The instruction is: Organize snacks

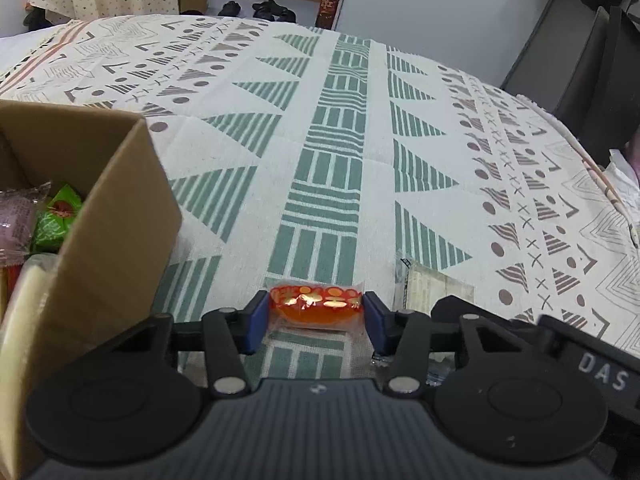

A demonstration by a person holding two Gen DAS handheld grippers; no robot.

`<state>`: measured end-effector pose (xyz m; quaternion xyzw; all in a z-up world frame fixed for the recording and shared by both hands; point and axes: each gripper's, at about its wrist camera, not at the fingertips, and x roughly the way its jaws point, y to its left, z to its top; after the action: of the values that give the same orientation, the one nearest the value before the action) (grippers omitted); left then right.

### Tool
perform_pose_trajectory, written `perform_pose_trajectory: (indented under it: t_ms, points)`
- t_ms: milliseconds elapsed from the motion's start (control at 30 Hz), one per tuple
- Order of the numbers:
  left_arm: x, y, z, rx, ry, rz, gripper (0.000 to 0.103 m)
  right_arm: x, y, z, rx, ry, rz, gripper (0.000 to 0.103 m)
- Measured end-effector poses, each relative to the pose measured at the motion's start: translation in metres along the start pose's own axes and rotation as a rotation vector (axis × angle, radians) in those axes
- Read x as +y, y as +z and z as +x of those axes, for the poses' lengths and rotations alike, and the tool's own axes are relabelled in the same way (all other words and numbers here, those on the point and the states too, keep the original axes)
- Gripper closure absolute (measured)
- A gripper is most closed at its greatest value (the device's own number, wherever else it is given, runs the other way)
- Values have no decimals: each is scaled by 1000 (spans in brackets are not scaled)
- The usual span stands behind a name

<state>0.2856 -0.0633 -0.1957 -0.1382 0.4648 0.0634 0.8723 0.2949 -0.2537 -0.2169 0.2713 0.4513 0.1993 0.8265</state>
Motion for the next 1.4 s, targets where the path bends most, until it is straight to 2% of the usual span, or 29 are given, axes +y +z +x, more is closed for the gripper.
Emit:
perform_pose_trajectory:
  t_ms: [267, 400, 567, 633, 667, 767, 1000, 1400]
  points:
    - [7, 10, -35, -94, -42, -42, 55, 11, 4, 0, -23, -52, -3, 40]
    - [13, 14, -51, -142, -53, -61, 55, 20, 5, 1, -24, -103, -18, 39]
    - [21, 15, -63, -159, -74, -76, 55, 41, -3, 10, -2, -195, -39, 39]
    - [23, 16, -66, -154, -85, -71, 55, 45, -6, 15, 17, -250, -34, 45]
    - [25, 16, -68, -151, -90, -73, 55, 46, -8, 17, 21, -269, -38, 53]
    - [31, 15, -72, -143, -104, -77, 55, 52, -12, 15, 25, -303, -53, 59]
    - [41, 14, -90, -155, -138, -83, 55, 60, -19, -7, 4, -325, -30, 62]
    - [65, 14, -135, -196, -189, -99, 55, 93, -28, -55, -83, -273, 0, 62]
